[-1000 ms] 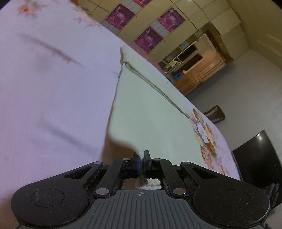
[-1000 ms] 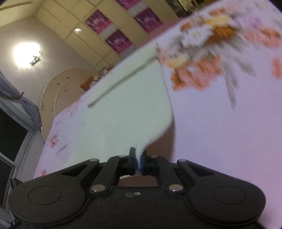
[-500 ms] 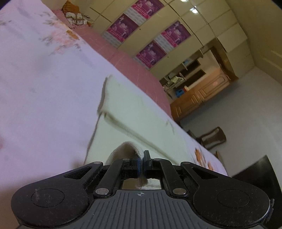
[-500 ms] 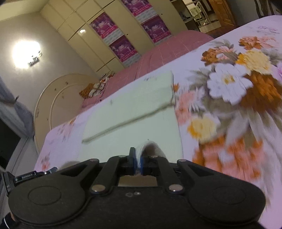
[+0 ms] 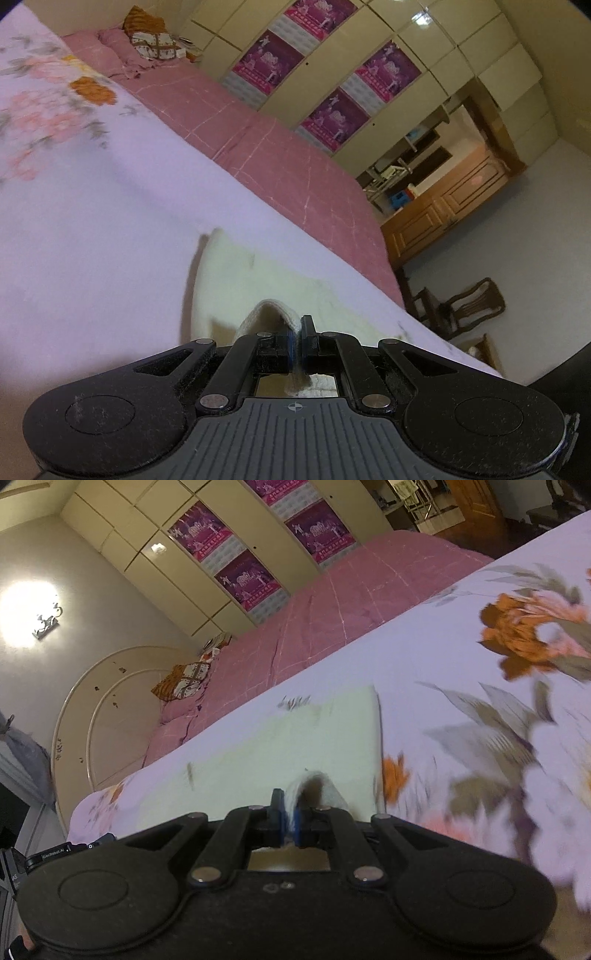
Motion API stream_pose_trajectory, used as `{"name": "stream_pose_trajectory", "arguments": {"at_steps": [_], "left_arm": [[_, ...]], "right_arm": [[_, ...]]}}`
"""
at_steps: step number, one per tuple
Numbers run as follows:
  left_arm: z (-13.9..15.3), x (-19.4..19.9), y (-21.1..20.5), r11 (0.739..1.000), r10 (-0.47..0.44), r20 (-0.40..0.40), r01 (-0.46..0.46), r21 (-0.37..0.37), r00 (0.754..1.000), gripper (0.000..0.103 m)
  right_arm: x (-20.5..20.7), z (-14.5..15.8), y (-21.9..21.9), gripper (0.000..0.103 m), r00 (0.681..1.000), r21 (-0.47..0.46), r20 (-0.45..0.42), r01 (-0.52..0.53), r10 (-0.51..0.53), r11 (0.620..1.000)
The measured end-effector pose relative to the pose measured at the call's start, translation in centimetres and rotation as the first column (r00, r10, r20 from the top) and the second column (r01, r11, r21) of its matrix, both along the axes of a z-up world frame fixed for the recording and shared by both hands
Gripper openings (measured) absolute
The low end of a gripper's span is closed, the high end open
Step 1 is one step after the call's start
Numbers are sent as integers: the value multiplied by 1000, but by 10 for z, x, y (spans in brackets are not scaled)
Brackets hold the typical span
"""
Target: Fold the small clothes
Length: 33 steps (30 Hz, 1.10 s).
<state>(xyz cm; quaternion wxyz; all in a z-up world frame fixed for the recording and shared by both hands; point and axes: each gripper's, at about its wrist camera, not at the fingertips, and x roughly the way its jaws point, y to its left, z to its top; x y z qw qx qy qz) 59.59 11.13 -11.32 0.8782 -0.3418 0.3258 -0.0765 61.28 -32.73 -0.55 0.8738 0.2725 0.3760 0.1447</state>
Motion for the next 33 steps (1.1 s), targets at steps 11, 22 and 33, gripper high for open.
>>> {"name": "stream_pose_trajectory", "arguments": {"at_steps": [11, 22, 33], "left_arm": [[7, 31, 3, 994, 13, 130, -27, 104, 991, 79], [-2, 55, -32, 884, -208, -6, 191, 427, 978, 25], [24, 24, -21, 911, -124, 219, 24, 411, 968, 3]], "right_arm": [[27, -10, -14, 38, 995, 37, 99, 23, -26, 999], [30, -8, 13, 35, 989, -234, 99, -81, 107, 969], [14, 16, 56, 6, 958, -468, 228, -51, 176, 882]]}}
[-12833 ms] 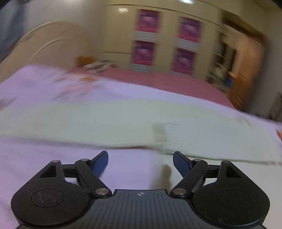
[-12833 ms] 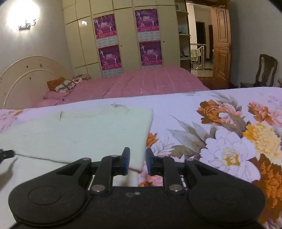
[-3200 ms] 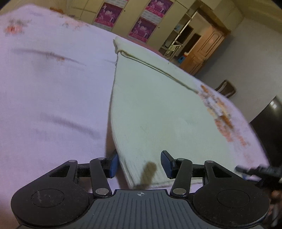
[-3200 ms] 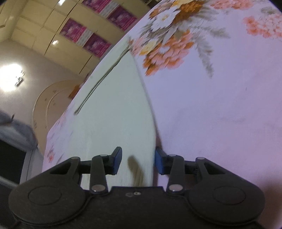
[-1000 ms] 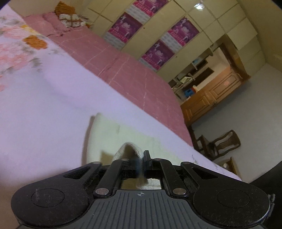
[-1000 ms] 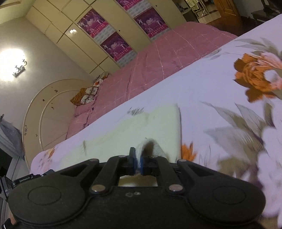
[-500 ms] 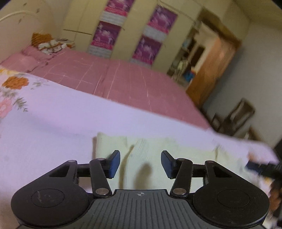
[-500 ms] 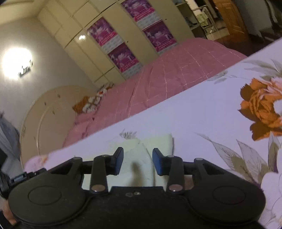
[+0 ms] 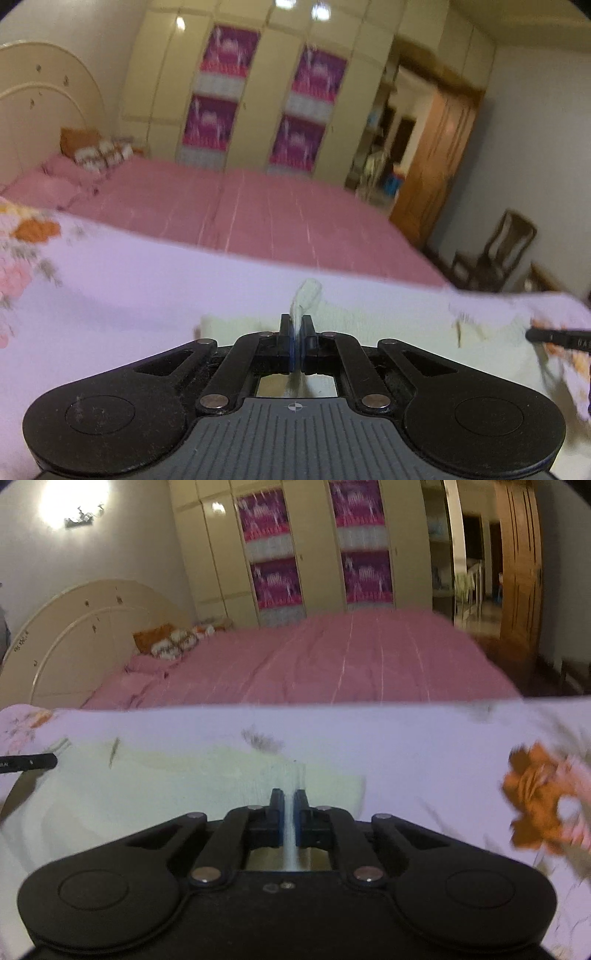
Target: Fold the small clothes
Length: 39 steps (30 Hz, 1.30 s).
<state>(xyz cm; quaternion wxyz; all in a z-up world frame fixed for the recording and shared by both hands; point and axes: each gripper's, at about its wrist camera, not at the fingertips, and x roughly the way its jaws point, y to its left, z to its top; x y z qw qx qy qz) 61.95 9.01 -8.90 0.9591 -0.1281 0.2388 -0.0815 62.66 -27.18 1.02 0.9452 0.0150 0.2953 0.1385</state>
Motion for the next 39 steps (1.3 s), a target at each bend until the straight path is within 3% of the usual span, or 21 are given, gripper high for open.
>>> {"name": "stream_pose_trajectory", "arguments": {"at_steps": [4, 8, 10, 12, 14, 16, 17, 19, 22, 25, 28, 30, 32, 34, 36, 39], "left_arm": [[2, 4, 3, 999, 38, 2, -38, 7, 999, 3], [-22, 23, -5, 997, 58, -129, -50, 65, 990, 3], [-29, 23, -8, 996, 62, -128, -52, 76, 990, 3], [-27, 22, -13, 995, 63, -128, -53, 84, 990, 5], [-21, 18, -12, 993, 82, -126, -71, 93, 989, 18], [-5, 6, -21, 980, 130, -77, -117, 159, 989, 75], [5, -3, -32, 974, 125, -10, -121, 192, 992, 80], [18, -6, -62, 979, 37, 9, -38, 198, 999, 80], [20, -4, -112, 978, -81, -13, 82, 190, 997, 80], [5, -2, -134, 972, -118, -63, 129, 199, 991, 80], [-11, -5, -117, 970, -57, -95, 78, 233, 994, 80], [-9, -14, -85, 977, 8, -92, 12, 213, 996, 80], [-8, -20, -62, 970, 61, -90, -37, 241, 994, 80], [-9, -24, -47, 975, 81, -106, -57, 215, 991, 80], [0, -32, -49, 972, 94, -72, -76, 224, 993, 80], [18, -51, -80, 978, 27, 2, -27, 208, 1000, 80]], "right_arm": [[7, 5, -4, 6, 998, 18, 52, 36, -37, 999], [26, -15, -5, 6, 998, 8, -24, 62, -62, 998], [31, -30, -7, 6, 994, -1, -79, 79, -79, 997], [30, -35, -7, 7, 994, 10, -74, 84, -83, 996], [30, -32, -9, 7, 993, 17, -81, 92, -90, 996], [23, -20, -4, 28, 994, -12, -40, 106, -106, 994], [15, -13, 2, 39, 997, -28, 10, 82, -82, 996], [9, -7, 22, 42, 999, -41, 48, 2, 0, 999], [15, -14, 66, 36, 995, -58, 7, -104, 104, 993], [19, -25, 95, 20, 989, -86, -46, -141, 138, 986], [17, -32, 89, 19, 992, -113, -49, -121, 116, 986], [16, -28, 61, 20, 998, -116, -42, -45, 40, 992], [12, -29, 29, 20, 998, -136, -40, 34, -40, 990], [10, -30, 4, 19, 998, -133, -40, 52, -58, 990], [5, -27, 6, 20, 998, -146, -39, 49, -55, 988], [-20, -10, 31, 29, 999, -115, 45, 4, 1, 993]]}}
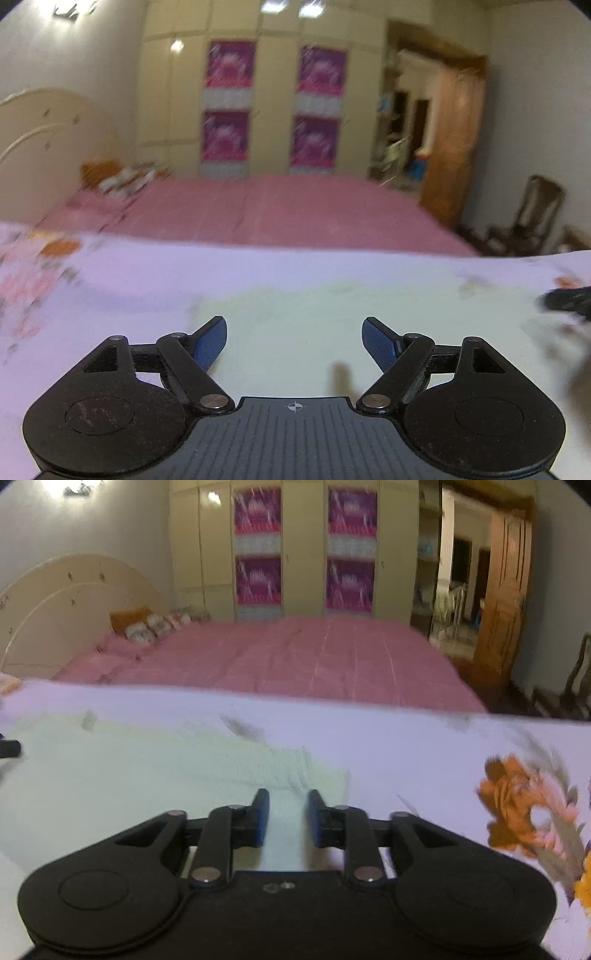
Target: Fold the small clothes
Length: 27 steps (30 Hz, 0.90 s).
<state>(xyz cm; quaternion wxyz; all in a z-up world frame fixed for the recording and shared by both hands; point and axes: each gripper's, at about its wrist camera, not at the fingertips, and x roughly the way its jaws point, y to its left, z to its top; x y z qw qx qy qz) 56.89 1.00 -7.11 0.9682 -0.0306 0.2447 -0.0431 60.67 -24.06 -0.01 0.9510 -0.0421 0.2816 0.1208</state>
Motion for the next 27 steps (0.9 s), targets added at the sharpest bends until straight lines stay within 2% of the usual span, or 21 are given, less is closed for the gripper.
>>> {"name": "stream_pose_trajectory", "arguments": {"at_steps": [3, 6, 7, 8, 10, 12, 14, 15, 19, 21, 23, 27], "left_arm": [[-1, -12, -40, 995, -93, -12, 93, 19, 996, 80], [-19, -18, -65, 988, -126, -86, 133, 74, 988, 80], [-26, -18, -68, 987, -126, -110, 135, 83, 986, 81], [-27, -20, -66, 989, -122, -94, 129, 72, 988, 81], [-16, -21, -62, 993, -103, -112, 110, 52, 988, 81], [-9, -25, -60, 991, -94, -103, 103, 86, 990, 81], [-15, -23, -43, 988, -85, -116, 99, 117, 990, 81], [-17, -28, -32, 990, -75, -117, 87, 107, 990, 81], [-23, -43, -7, 990, -54, -105, 67, 122, 993, 81], [-16, -50, -16, 989, -37, -91, 50, 137, 995, 81], [-7, -58, -36, 991, -74, -62, 80, 107, 995, 81], [-5, -96, -67, 988, -126, -34, 129, 82, 991, 81]], "right_arm": [[-23, -6, 46, 25, 990, 3, -21, -138, 138, 990], [-41, -22, 76, 24, 977, -39, -47, -210, 208, 977], [-44, -29, 83, 25, 979, -77, -51, -202, 198, 976], [-45, -33, 87, 26, 980, -103, -41, -196, 193, 975], [-45, -36, 89, 26, 982, -117, -26, -191, 189, 975], [-43, -27, 87, 26, 983, -112, -45, -183, 179, 977], [-45, -26, 82, 26, 982, -146, -42, -186, 181, 972], [-47, -27, 73, 26, 984, -174, -37, -175, 172, 969], [-45, -28, 19, 32, 997, -124, -52, -67, 61, 990], [-42, -29, 7, 32, 997, -95, -72, -37, 30, 995], [-47, -20, 16, 33, 998, -93, -63, -21, 15, 995], [-86, -13, 47, 32, 994, -53, -39, -108, 106, 993]]}}
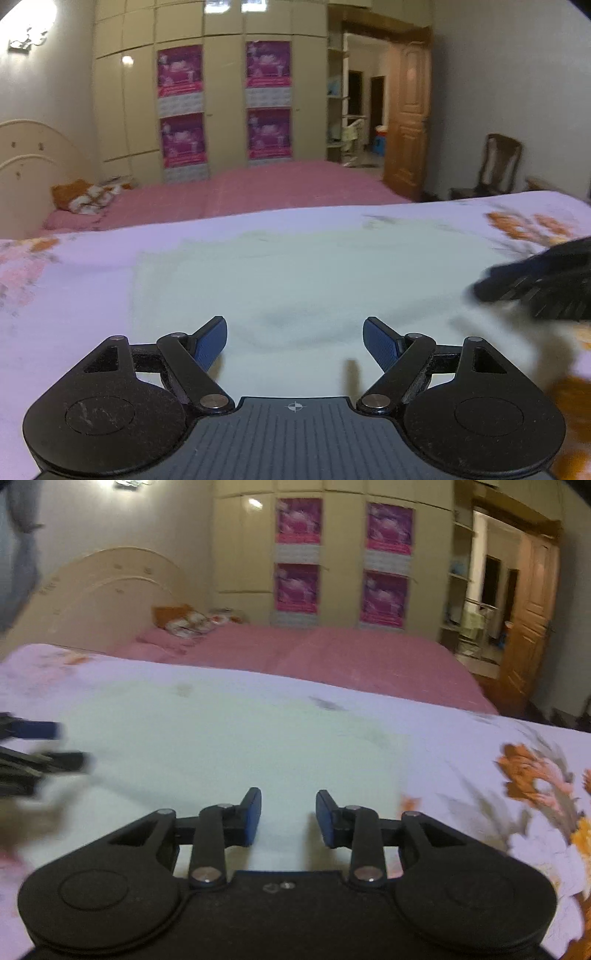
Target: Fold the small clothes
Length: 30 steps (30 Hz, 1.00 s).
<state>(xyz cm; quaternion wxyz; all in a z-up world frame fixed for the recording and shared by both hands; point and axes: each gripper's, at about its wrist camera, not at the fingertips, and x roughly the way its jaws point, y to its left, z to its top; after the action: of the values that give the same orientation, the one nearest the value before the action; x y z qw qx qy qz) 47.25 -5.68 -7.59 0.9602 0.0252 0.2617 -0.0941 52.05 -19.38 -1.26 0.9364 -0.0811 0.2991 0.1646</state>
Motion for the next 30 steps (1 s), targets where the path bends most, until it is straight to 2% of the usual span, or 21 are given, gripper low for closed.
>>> {"name": "stream_pose_trajectory", "arguments": {"at_steps": [4, 6, 8, 11, 17, 20, 23, 25, 27, 30], "left_arm": [[-24, -24, -16, 1000, 1, -81, 0, 14, 997, 81], [-29, -37, -13, 1000, 20, -75, -19, 16, 997, 81], [-27, -44, -4, 999, 48, -89, -48, 10, 995, 81], [-30, -56, 17, 996, 88, -103, -90, -13, 991, 81], [-36, -71, 38, 993, 115, -110, -117, -8, 987, 81], [-28, -73, 32, 989, 149, -103, -150, -5, 984, 81], [-37, -73, 33, 987, 160, -124, -159, 18, 979, 81], [-36, -73, 34, 988, 156, -126, -155, 21, 980, 81], [-31, -71, 35, 988, 154, -142, -152, 29, 978, 81], [-19, -78, 42, 981, 189, -138, -193, -14, 972, 81]], "right_arm": [[-43, -17, 21, 32, 995, -27, -43, -90, 89, 996], [-58, -29, 29, 32, 993, -95, -44, -117, 113, 989], [-70, -30, 24, 33, 994, -120, -14, -112, 111, 986], [-73, -24, 3, 33, 997, -112, -20, -73, 71, 991], [-82, -25, -49, 33, 998, -57, -55, 24, -28, 998], [-83, -23, -47, 33, 997, -59, -66, 43, -47, 997], [-84, -14, -44, 33, 997, -22, -39, 73, -74, 997], [-80, -26, -49, 32, 990, -64, -80, 112, -117, 992], [-79, -25, -52, 33, 989, -54, -85, 118, -122, 992], [-82, -13, -57, 31, 985, -2, -88, 147, -147, 989]]}}
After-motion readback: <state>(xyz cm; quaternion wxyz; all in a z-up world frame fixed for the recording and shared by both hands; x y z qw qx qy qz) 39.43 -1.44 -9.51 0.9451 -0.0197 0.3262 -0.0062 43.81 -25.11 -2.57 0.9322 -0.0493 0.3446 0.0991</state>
